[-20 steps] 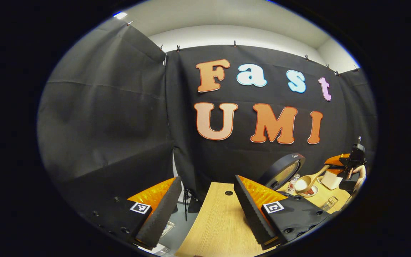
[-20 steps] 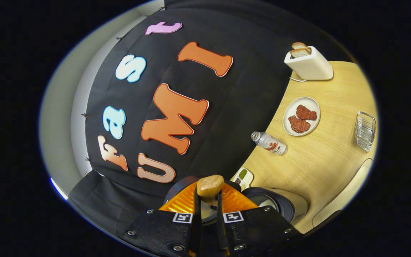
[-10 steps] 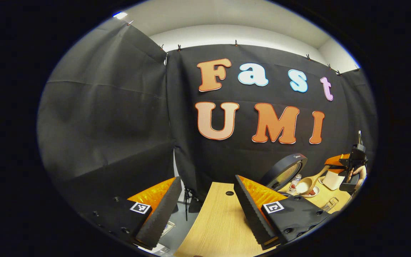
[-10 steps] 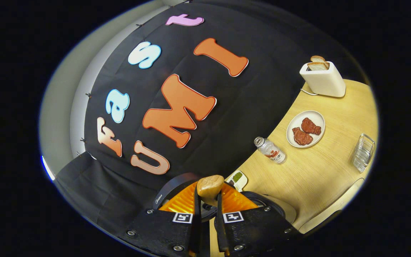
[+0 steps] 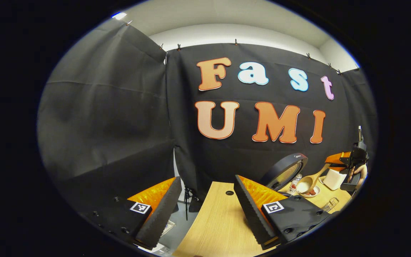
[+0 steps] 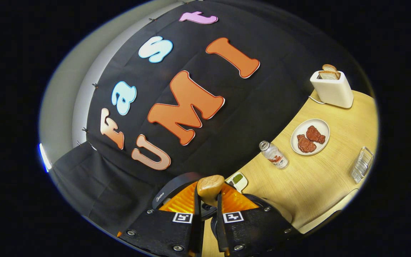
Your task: Close the left gripper, press the button to open the rice cooker; take a wooden spoon from the chopstick holder with the right hand, scoop a spoonful of rice and pour it into the rice cooker, then put the wooden spoon back into the chopstick holder.
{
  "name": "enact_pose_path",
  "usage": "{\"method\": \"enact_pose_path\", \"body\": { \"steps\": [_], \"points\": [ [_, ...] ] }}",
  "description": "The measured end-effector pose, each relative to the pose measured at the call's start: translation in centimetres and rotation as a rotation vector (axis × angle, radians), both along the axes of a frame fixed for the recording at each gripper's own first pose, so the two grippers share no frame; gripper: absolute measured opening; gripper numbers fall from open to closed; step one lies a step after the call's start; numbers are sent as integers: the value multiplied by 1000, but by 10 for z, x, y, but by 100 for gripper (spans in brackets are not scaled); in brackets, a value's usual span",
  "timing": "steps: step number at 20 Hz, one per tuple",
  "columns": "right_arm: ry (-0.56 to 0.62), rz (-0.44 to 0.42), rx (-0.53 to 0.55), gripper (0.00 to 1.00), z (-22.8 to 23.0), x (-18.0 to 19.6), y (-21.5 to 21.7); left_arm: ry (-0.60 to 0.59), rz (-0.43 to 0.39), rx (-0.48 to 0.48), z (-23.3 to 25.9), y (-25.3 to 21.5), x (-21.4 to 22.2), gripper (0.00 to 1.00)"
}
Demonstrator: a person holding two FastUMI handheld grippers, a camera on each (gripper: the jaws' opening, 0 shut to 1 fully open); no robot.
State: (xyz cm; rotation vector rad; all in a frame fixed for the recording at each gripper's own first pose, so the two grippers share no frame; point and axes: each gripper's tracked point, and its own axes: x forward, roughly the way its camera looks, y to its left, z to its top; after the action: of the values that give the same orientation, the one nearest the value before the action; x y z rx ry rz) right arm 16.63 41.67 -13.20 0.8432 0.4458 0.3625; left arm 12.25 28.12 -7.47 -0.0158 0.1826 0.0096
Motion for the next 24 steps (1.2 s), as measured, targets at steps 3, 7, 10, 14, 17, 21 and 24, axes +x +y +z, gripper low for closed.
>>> {"method": "enact_pose_path", "body": {
  "steps": [3,7,10,14,17,21,24],
  "points": [
    [-20,1,-42,17,0,1,1,0,9,-14,-1,0,2,96],
    [-46,2,-81,17,5,2,2,6,10,-28,-2,0,3,96],
    [-62,10,-101,17,6,0,4,7,18,-20,-3,2,4,96],
    [-84,23,-129,17,7,0,9,15,23,-24,-6,3,3,96],
    [-110,33,-163,17,12,-1,13,22,16,-17,-9,2,3,96],
    [-139,43,-196,17,16,-3,17,17,9,-2,-6,2,4,96],
    [-151,54,-208,17,18,-8,20,11,9,-4,-3,2,5,96]
  ]
}}
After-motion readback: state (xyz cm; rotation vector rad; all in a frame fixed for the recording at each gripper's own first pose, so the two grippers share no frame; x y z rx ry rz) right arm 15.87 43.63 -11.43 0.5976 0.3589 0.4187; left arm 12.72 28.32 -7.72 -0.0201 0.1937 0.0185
